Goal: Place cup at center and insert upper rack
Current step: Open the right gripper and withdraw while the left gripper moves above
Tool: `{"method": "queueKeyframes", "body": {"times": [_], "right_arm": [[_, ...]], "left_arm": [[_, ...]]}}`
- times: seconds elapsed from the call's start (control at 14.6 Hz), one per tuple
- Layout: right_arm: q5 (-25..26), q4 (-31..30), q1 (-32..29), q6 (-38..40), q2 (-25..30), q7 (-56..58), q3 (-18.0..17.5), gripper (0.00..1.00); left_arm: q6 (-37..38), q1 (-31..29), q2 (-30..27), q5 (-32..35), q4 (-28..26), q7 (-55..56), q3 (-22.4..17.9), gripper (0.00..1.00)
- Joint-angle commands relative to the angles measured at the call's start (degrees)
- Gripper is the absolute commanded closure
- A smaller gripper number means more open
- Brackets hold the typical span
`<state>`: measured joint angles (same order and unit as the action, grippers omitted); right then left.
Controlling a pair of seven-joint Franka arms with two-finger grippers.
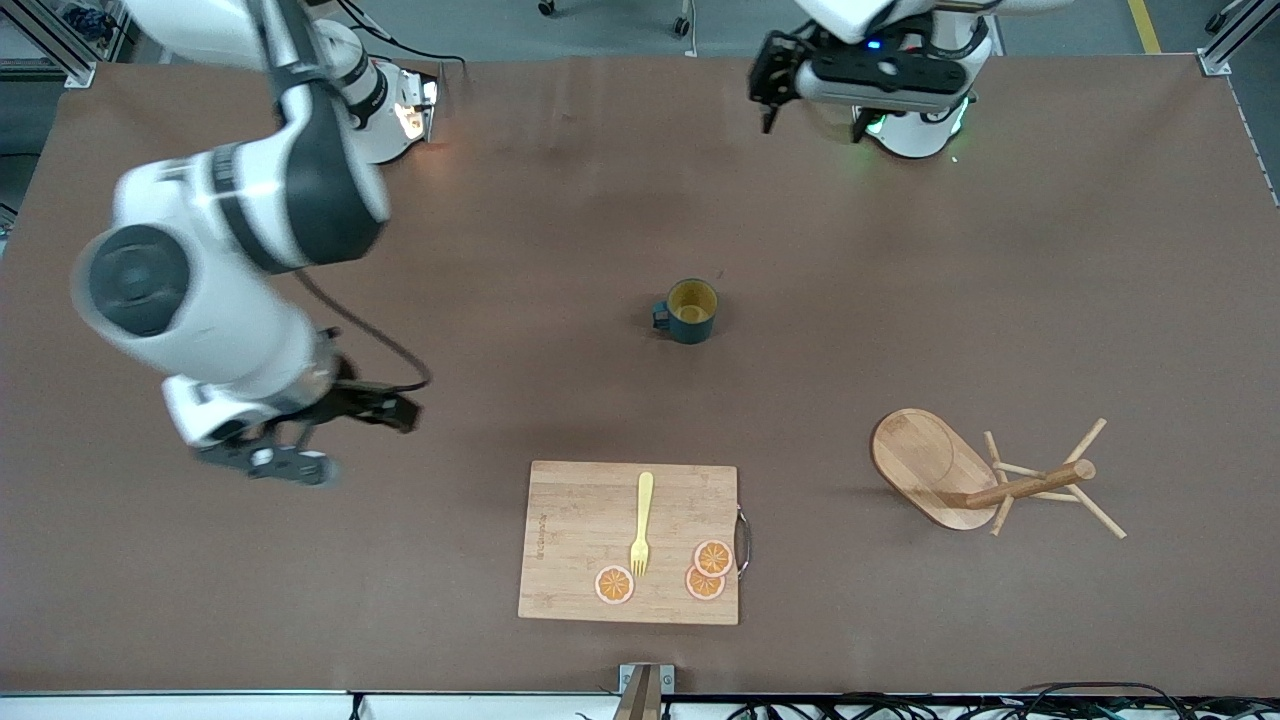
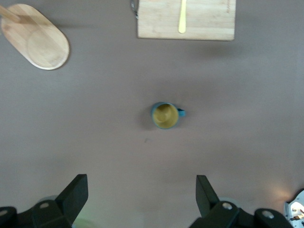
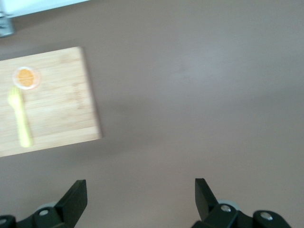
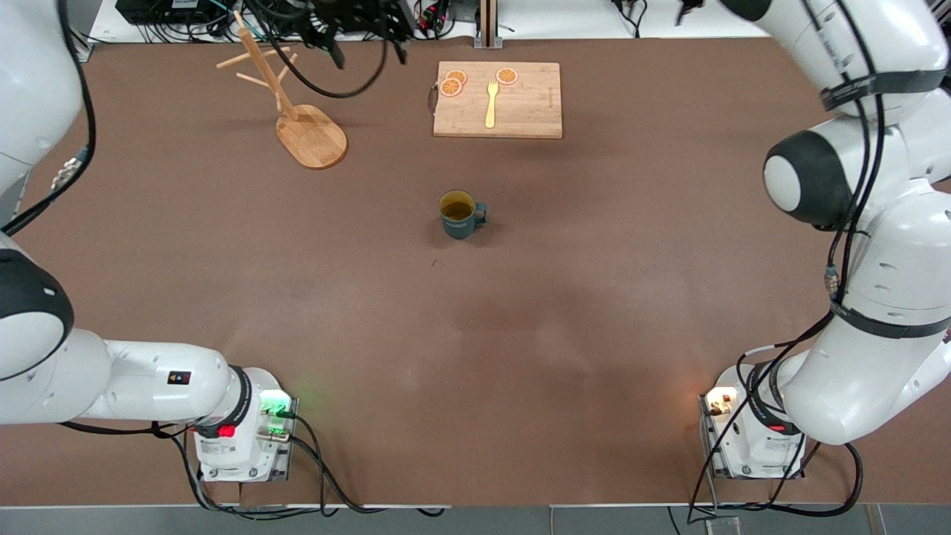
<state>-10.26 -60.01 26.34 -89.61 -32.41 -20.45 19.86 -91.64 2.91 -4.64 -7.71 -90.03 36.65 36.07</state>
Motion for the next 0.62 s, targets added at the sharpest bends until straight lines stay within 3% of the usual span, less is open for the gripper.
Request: {"method": "queueKeyframes", "body": {"times": [0.0,0.27,0.41,0.48,0.55], "right_arm": [[-0.72,-2.39,-5.49,2.85,4.19,7.86,-0.79,0.00],[-0.63,-6.59,-11.73,2.78,9.27,8.94,-1.22,0.00],[3.73,-9.50,-14.11,1.29,12.53,12.78,-2.97,0.00],[6.46,-10.12,-15.77,0.59,13.76,14.81,-5.07,0.00],[8.14,-11.17,-19.53,-0.29,15.17,15.79,-9.36,0.00]], "left_arm": [[-4.85,-0.37,-0.11,-0.29,-3.48,5.96,5.22,0.00],[-16.00,-0.36,-0.20,0.33,-10.33,16.24,13.83,0.00],[-21.19,-0.28,-0.20,2.59,-14.28,20.46,18.05,0.00],[-24.00,-0.28,-0.20,5.05,-16.65,23.79,20.86,0.00],[-26.29,-0.28,-0.20,7.16,-18.85,26.78,23.24,0.00]]}}
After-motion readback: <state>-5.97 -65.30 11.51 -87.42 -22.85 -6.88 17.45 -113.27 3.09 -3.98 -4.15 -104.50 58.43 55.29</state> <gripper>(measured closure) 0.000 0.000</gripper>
